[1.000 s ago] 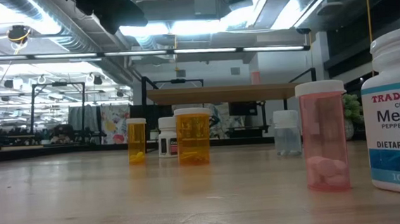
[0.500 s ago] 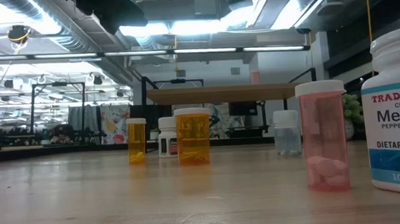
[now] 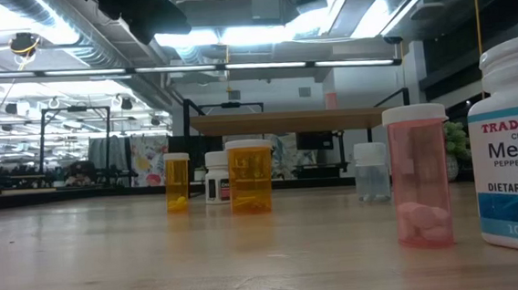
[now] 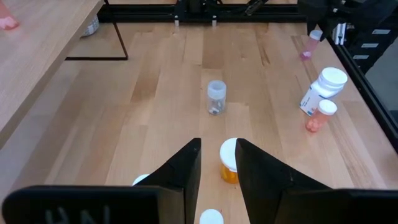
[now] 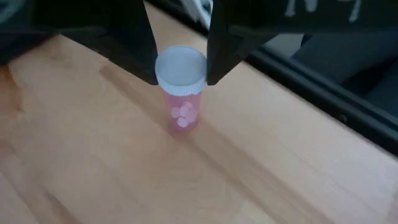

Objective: Pick and place medicine bottles onto shelf by color
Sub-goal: Put the violet pill bottle on the shelf

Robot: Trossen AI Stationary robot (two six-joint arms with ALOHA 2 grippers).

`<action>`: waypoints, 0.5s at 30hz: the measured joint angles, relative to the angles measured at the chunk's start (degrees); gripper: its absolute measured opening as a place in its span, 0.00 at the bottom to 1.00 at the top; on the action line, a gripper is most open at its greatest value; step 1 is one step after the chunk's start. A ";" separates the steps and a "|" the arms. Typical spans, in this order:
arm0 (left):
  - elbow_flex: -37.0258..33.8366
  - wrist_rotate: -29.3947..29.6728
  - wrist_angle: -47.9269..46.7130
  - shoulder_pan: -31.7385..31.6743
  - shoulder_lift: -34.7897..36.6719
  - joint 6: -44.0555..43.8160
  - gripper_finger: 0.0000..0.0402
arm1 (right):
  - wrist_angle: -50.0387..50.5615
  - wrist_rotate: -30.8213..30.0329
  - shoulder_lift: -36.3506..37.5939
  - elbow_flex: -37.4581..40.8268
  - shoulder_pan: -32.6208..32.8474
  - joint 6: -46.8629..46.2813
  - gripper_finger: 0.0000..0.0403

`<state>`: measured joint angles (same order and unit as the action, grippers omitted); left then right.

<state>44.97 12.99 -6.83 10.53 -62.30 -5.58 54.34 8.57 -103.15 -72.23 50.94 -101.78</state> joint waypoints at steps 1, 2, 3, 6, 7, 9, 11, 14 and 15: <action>0.00 0.00 0.00 -0.01 0.00 0.00 0.24 | 0.23 1.41 0.00 -0.45 -0.49 0.83 0.32; 0.00 0.00 0.00 0.00 0.00 0.04 0.24 | 0.55 2.60 0.00 -1.12 -0.98 1.87 0.32; 0.00 0.00 0.00 0.00 0.00 0.14 0.24 | 1.42 3.15 0.02 -1.85 -1.44 3.37 0.31; 0.00 0.00 0.00 0.01 0.00 0.13 0.24 | 6.05 3.16 0.01 -4.71 -3.19 7.68 0.30; 0.00 0.00 0.00 -0.01 0.00 0.15 0.24 | 7.79 3.11 0.01 -5.90 -3.91 8.86 0.29; 0.00 0.00 0.00 0.01 0.00 0.15 0.24 | 12.36 1.66 0.00 -8.28 -5.30 11.21 0.29; 0.00 0.00 0.00 -0.01 0.00 0.15 0.24 | 17.78 -1.16 0.00 -10.76 -6.80 13.28 0.30; 0.00 0.00 0.00 0.01 0.00 0.15 0.24 | 26.04 -4.41 0.00 -14.81 -9.51 16.79 0.30; 0.00 0.00 0.00 -0.01 0.00 0.15 0.24 | 29.06 -5.67 0.02 -16.06 -10.52 18.06 0.30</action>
<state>44.97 12.99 -6.83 10.52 -62.30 -5.43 83.39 2.90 -103.13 -88.29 40.42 -83.73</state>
